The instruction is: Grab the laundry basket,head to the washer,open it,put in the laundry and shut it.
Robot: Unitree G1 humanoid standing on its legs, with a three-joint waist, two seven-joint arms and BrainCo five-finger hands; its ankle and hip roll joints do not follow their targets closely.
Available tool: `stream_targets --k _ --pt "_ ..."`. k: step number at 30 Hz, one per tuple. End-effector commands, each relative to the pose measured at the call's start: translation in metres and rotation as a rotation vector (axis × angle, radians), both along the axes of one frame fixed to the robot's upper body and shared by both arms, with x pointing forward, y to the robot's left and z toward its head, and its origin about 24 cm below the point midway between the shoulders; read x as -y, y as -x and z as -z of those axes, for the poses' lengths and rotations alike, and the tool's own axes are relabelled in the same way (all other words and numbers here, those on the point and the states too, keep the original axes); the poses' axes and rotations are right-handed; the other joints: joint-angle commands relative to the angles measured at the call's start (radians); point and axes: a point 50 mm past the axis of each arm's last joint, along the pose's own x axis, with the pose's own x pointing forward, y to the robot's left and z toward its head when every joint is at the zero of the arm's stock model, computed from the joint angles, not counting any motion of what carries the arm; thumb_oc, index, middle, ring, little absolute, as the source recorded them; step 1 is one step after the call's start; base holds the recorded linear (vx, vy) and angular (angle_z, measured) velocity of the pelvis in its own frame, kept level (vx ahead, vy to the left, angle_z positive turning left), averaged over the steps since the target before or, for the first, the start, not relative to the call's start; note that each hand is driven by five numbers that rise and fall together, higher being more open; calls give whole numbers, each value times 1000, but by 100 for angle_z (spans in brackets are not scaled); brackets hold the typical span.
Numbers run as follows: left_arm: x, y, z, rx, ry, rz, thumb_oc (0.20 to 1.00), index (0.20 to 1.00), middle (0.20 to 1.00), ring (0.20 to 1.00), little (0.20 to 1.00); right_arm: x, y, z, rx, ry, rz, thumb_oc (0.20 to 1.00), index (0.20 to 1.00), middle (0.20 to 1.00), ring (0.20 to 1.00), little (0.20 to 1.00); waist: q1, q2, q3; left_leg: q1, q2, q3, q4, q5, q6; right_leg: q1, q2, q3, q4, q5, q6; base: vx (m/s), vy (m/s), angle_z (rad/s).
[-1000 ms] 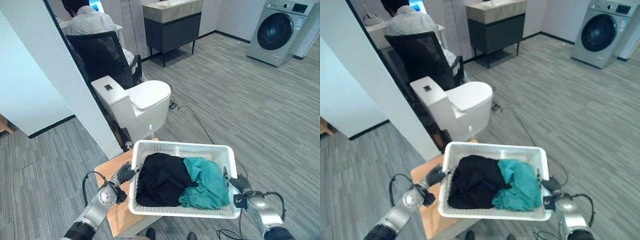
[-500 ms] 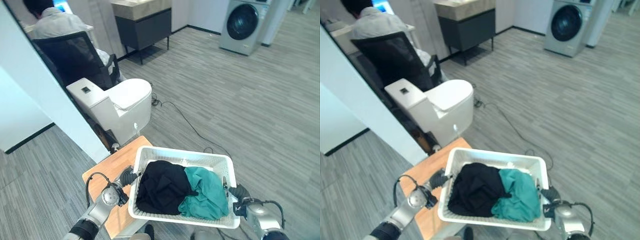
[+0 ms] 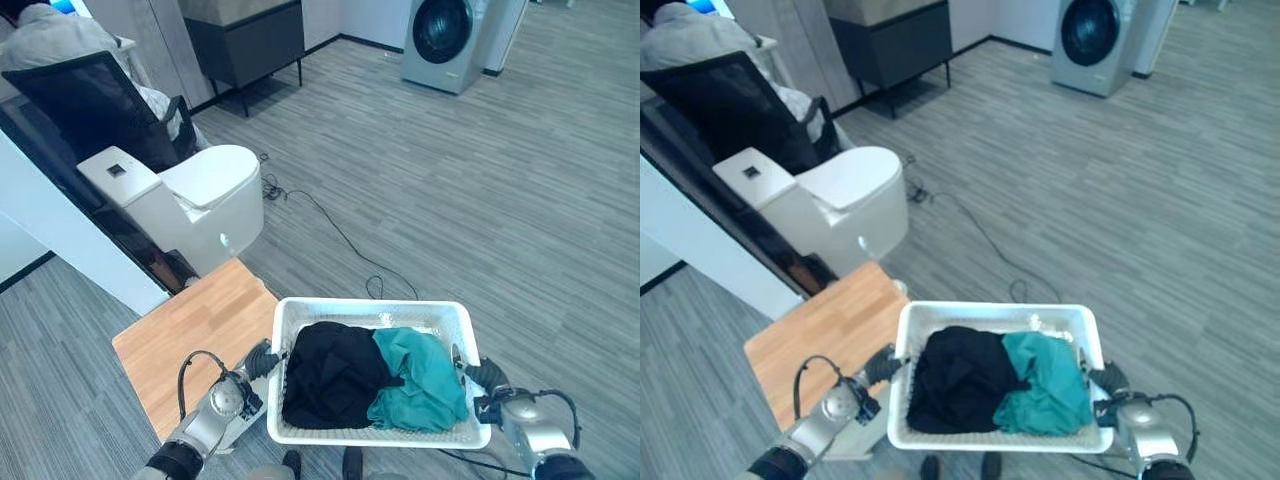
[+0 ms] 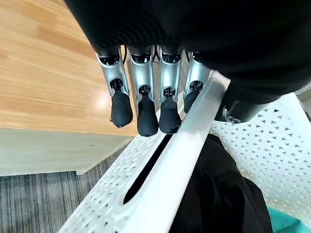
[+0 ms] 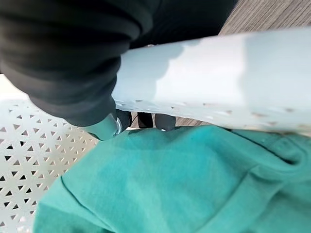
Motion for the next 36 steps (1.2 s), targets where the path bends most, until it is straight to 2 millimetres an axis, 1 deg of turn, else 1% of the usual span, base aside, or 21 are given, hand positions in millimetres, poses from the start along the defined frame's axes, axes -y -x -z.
stream_targets --k 1,8,12,15,18,20,21,22,23,24,25,26,27,28,29,30,31,32,33,35,36 --pt "-39 -30 -29 134 -74 -121 200 200 200 200 200 27 -12 -43 228 -8 38 200 200 200 200 200 -18 9 -65 -79 -12 16 150 -132 20 58 -101 -24 37 -147 136 17 40 -2" --pt "-47 -37 -37 164 -101 -130 200 200 200 200 200 29 -2 -37 196 -8 33 200 200 200 200 200 -46 18 -96 -6 -5 34 53 -119 32 61 -98 3 43 -148 138 14 32 -7" --pt "-46 -39 -37 166 -109 -127 200 200 200 200 200 29 2 -36 192 -15 37 200 200 200 200 200 -59 17 -102 7 1 35 30 -110 30 61 -90 12 39 -151 135 14 -50 -15" --pt "-43 -47 -41 182 -128 -113 200 200 200 200 200 29 2 -37 205 -24 40 200 200 200 200 200 -70 12 -95 4 13 36 33 -101 19 56 -79 14 48 -161 128 -24 -97 -1" --pt "-31 -59 -56 239 -92 -89 200 200 200 200 200 34 9 -43 246 -36 69 200 200 200 200 200 -83 -17 -60 -44 68 43 120 -93 -23 47 -55 -10 105 -195 98 -46 -214 15" --pt "-27 -61 -60 252 -82 -77 200 200 200 200 200 35 10 -45 256 -36 70 200 200 200 200 200 -83 -23 -54 -56 81 39 156 -94 -31 53 -44 -16 111 -203 91 12 -201 46" --pt "-22 -62 -64 265 -65 -62 200 200 200 200 200 34 11 -47 268 -37 66 200 200 200 200 200 -81 -34 -37 -93 104 30 258 -68 -43 72 -24 -22 114 -207 74 12 -330 38" --pt "-21 -64 -66 273 -58 -59 200 200 200 200 200 33 11 -47 267 -37 65 200 200 200 200 200 -73 -43 -21 -135 107 6 350 -33 -42 79 -13 -11 118 -203 63 -9 -262 26" --pt "-21 -64 -66 274 -58 -59 200 200 200 200 200 33 10 -47 268 -37 65 200 200 200 200 200 -76 -40 -22 -149 110 0 369 -41 -44 76 -9 -14 119 -203 62 -15 -174 13" --pt "-20 -64 -68 278 -52 -57 200 200 200 200 200 31 9 -48 270 -41 53 200 200 200 200 200 -65 -48 -10 -175 97 -29 434 -15 -32 77 -1 1 127 -200 53 13 -169 3" --pt "-19 -65 -71 285 -45 -56 200 200 200 200 200 27 6 -48 271 -49 34 200 200 200 200 200 -52 -51 6 -236 64 -75 562 7 -9 78 9 12 133 -200 46 18 -165 -4" --pt "-19 -65 -71 285 -45 -56 200 200 200 200 200 27 5 -48 271 -50 35 200 200 200 200 200 -54 -48 5 -245 65 -79 573 3 -9 75 12 9 134 -201 46 38 -135 -1" --pt "-17 -65 -72 289 -40 -52 200 200 200 200 200 25 5 -47 266 -53 32 200 200 200 200 200 -51 -50 9 -273 56 -82 595 3 1 77 14 9 132 -201 46 62 -62 0" --pt "-16 -66 -72 290 -35 -53 200 200 200 200 200 23 4 -46 263 -58 27 200 200 200 200 200 -46 -48 10 -301 34 -77 586 -16 7 78 17 9 128 -202 47 223 -55 -7" --pt "-19 -64 -69 278 -19 -79 200 200 200 200 200 16 1 -43 249 -68 0 200 200 200 200 200 -23 -46 7 -333 -39 -59 510 -66 21 104 25 29 121 -218 54 193 -10 -6" --pt "-19 -64 -69 279 -19 -79 200 200 200 200 200 16 1 -43 249 -68 0 200 200 200 200 200 -23 -48 6 -332 -41 -58 503 -60 22 101 23 29 120 -216 55 213 15 -9" --pt "-19 -64 -69 281 -14 -80 200 200 200 200 200 13 -1 -40 240 -78 -8 200 200 200 200 200 -10 -47 3 -345 -67 -64 460 -58 20 110 31 39 121 -223 57 153 6 -23" --pt "-17 -64 -69 282 -13 -74 200 200 200 200 200 8 -3 -36 225 -85 -16 200 200 200 200 200 6 -50 -1 -344 -89 -65 383 -39 17 122 36 56 122 -235 59 254 8 -42" --pt "-16 -64 -69 280 -9 -71 200 200 200 200 200 5 -6 -32 211 -85 -24 200 200 200 200 200 22 -51 -3 -341 -104 -71 313 -6 9 136 42 71 125 -244 58 291 15 -55" --pt "-10 -65 -71 284 6 -47 200 200 200 200 200 -3 -13 -27 191 -95 -41 200 200 200 200 200 37 -50 -14 -349 -117 -67 275 18 6 161 42 89 119 -254 58 288 49 -46" --pt "-7 -66 -71 285 13 -34 200 200 200 200 200 -7 -15 -25 185 -102 -43 200 200 200 200 200 37 -46 -35 -318 -107 -51 224 8 18 171 43 92 111 -261 62 339 99 -27"
